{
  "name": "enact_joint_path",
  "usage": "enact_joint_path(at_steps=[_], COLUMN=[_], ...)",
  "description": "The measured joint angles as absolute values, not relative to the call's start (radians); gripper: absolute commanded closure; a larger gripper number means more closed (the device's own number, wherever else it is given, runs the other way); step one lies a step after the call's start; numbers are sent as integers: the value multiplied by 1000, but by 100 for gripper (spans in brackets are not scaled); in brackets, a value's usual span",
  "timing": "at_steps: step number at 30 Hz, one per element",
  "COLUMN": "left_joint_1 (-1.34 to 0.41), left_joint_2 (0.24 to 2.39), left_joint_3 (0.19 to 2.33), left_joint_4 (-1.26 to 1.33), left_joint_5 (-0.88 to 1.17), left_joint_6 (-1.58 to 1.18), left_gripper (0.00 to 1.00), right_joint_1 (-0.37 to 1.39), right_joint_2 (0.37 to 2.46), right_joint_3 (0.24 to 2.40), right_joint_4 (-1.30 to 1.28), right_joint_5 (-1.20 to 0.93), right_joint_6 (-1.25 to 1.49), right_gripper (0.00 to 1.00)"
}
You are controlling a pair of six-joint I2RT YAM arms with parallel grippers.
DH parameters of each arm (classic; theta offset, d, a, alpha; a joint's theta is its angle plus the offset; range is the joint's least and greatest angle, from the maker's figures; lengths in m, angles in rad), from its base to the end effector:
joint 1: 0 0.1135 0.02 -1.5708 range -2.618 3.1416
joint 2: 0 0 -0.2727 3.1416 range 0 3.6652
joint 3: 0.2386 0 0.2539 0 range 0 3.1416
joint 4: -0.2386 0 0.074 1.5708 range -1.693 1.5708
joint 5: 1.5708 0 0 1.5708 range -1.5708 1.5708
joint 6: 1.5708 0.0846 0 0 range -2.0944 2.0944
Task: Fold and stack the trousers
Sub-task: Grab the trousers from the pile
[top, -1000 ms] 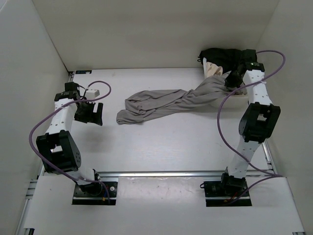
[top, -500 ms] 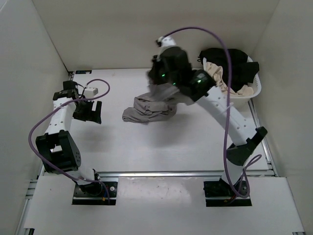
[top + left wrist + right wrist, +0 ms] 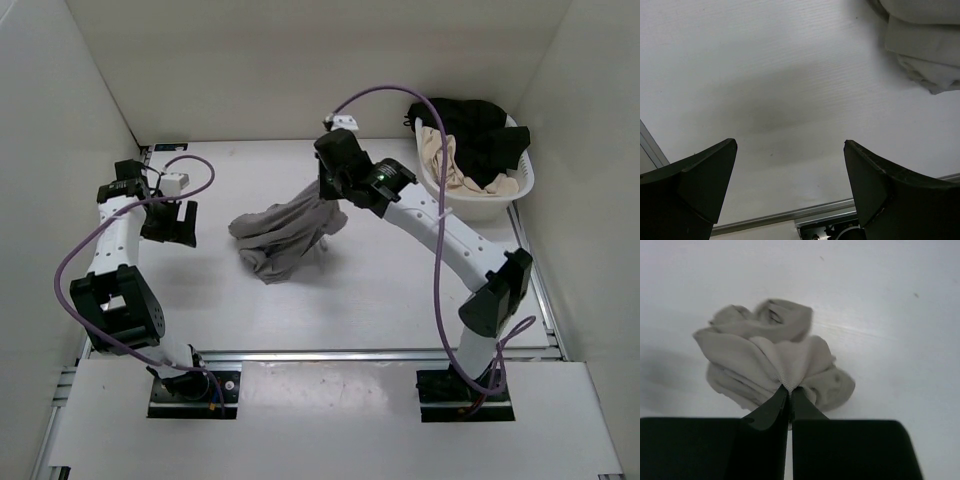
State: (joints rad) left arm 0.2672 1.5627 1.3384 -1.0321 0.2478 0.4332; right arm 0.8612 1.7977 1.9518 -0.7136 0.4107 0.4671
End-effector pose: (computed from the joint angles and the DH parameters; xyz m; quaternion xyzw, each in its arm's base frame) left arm 0.3140 0.0645 0.2415 0.1005 0.9751 -0.0614 0.1878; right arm 0.3151 0.3151 0.3959 -0.0708 0.8592 0.1518 0.4834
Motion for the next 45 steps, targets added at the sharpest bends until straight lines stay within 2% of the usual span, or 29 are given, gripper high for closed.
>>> enact_joint_path(at_steps=[2, 4, 5, 8, 9, 12, 14, 16, 17, 19, 21, 22, 24, 28, 29, 32, 33, 34, 37, 39, 43, 44, 45], left_joint_1=[267, 264, 260, 228, 207, 145, 90, 37, 7, -64, -135, -178, -250, -337, -340, -341, -341, -341, -342, -342, -343, -342, -343], left_joint_2=[1563, 1565, 1569, 1610, 1637, 1725, 1779, 1796, 1794, 1773, 1739, 1721, 1686, 1659, 1661, 1688, 1707, 1729, 1777, 1793, 1810, 1813, 1817], left_joint_3=[1338, 1338, 1338, 1357, 1372, 1430, 1465, 1465, 1451, 1398, 1315, 1264, 1175, 1102, 1105, 1149, 1171, 1193, 1229, 1231, 1231, 1231, 1231], left_joint_4=[-1034, -1039, -1040, -1051, -1052, -1055, -1053, -1049, -1042, -1017, -982, -965, -908, -817, -789, -732, -711, -696, -654, -646, -644, -643, -643], left_joint_5=[250, 259, 262, 271, 273, 278, 276, 276, 275, 275, 268, 262, 241, 199, 189, 159, 152, 144, 148, 172, 220, 228, 240], left_joint_6=[440, 450, 454, 464, 467, 476, 487, 501, 509, 526, 543, 553, 564, 575, 571, 561, 559, 558, 559, 567, 584, 584, 585], left_gripper=[0, 0, 0, 0, 0, 0, 0, 0, 0, 0, 0, 0, 0, 0, 0, 0, 0, 0, 0, 0, 0, 1, 17], right_joint_1=[837, 809, 785, 654, 602, 449, 381, 347, 342, 351, 386, 404, 462, 585, 616, 648, 651, 650, 630, 618, 564, 552, 541], right_joint_2=[1750, 1707, 1695, 1702, 1736, 1963, 2115, 2161, 2146, 2043, 1860, 1797, 1660, 1532, 1511, 1504, 1516, 1531, 1603, 1645, 1692, 1705, 1716], right_joint_3=[1876, 1832, 1828, 1859, 1905, 2221, 2406, 2389, 2322, 2056, 1705, 1606, 1424, 1277, 1222, 1130, 1103, 1093, 1090, 1091, 1093, 1095, 1098], right_joint_4=[-749, -794, -811, -833, -849, -926, -939, -951, -955, -906, -860, -868, -871, -830, -787, -733, -718, -709, -665, -629, -563, -550, -542], right_joint_5=[432, 439, 426, 315, 277, 170, 122, 83, 73, 54, 47, 47, 67, 102, 108, 118, 125, 130, 144, 155, 150, 149, 149], right_joint_6=[490, 506, 511, 517, 513, 491, 472, 468, 469, 485, 516, 524, 551, 632, 667, 724, 738, 742, 744, 736, 723, 721, 716], right_gripper=[100, 88, 74, 65, 48, 21, 21, 21, 21, 21, 16, 12, 12, 24, 37, 62, 62, 59, 30, 19, 14, 16, 20])
